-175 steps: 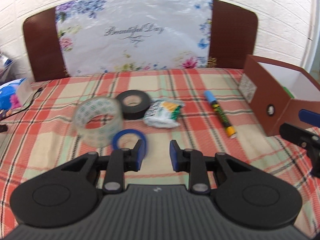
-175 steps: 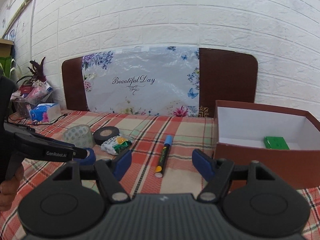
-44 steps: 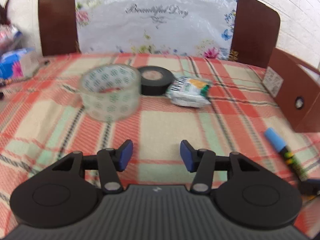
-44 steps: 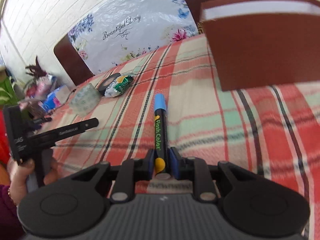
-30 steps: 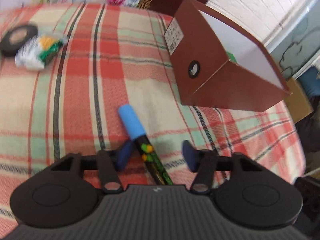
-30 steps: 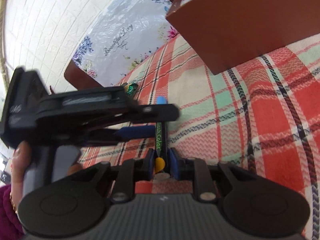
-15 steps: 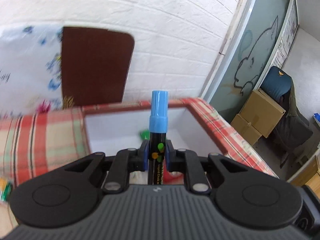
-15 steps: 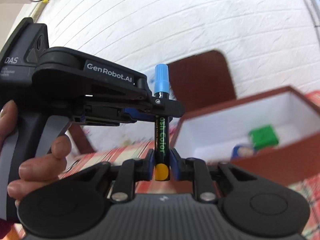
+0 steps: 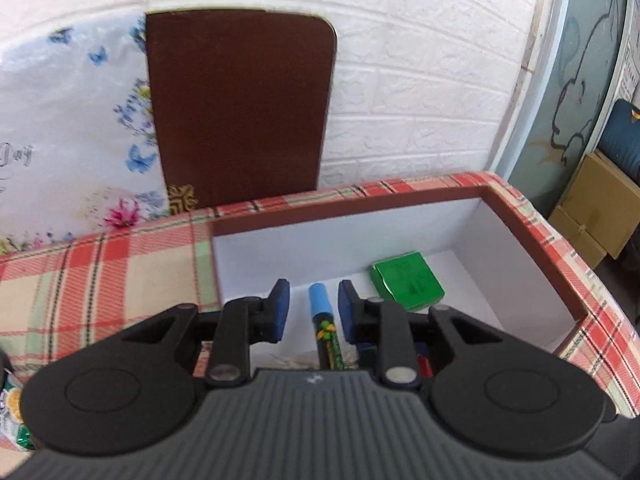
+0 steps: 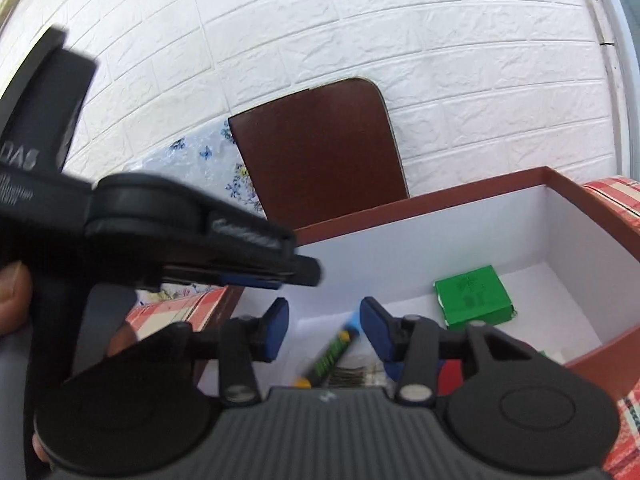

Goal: Organize objects
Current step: 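Lift the marker upright and drop it into the brown box, then move the right gripper to the green-and-white snack bag and grasp it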

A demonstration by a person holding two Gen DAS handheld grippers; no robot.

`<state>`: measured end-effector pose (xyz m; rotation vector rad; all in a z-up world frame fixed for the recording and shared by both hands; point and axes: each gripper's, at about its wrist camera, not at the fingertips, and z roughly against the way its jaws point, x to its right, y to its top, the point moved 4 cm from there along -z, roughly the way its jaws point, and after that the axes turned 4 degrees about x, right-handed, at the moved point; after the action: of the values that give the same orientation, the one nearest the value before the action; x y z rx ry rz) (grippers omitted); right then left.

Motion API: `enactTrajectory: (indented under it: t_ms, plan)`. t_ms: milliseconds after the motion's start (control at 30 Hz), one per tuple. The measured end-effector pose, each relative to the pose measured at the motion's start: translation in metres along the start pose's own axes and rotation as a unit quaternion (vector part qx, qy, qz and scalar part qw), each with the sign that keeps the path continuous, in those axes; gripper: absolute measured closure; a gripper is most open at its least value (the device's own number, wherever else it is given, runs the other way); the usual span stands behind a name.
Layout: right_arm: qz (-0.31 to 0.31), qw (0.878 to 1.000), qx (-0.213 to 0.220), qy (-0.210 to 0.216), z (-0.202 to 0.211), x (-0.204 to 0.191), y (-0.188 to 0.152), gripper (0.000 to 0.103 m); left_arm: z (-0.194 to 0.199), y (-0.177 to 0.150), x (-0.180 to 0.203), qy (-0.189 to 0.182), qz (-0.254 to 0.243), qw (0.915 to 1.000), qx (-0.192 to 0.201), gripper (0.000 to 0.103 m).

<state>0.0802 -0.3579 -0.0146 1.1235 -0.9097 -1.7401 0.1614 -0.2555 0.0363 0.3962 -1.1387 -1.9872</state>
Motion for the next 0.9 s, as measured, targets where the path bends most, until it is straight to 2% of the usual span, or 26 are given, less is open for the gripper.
enactTrajectory:
  t_ms: [67,200,333,400,633,900]
  plan:
    - [-0.002,1.000,0.010,-0.010,0.012,0.003,0.001,0.061,0.014,0.000,-0.004,0.003,0.000,0.9999,0.011,0.074]
    - [-0.012,0.999,0.029,-0.033,0.040,0.003,0.000,0.060,0.034,-0.008,-0.003,0.038,-0.020,0.9990,0.013,0.074]
    - [-0.020,0.997,0.039,-0.059,0.072,0.000,-0.001,0.060,0.053,-0.022,-0.007,0.054,-0.012,0.9985,0.008,0.064]
    - [-0.024,0.997,0.042,-0.065,0.085,-0.004,-0.002,0.059,0.065,-0.029,-0.009,0.062,-0.018,0.9978,0.014,0.064]
    - [-0.002,0.997,0.044,-0.067,0.104,-0.034,-0.001,0.059,0.093,-0.050,-0.036,0.092,-0.014,0.9955,0.016,0.063]
    - [0.041,0.998,0.022,-0.039,0.105,-0.087,-0.012,0.059,0.116,-0.075,-0.086,0.131,0.016,0.9912,0.009,0.062]
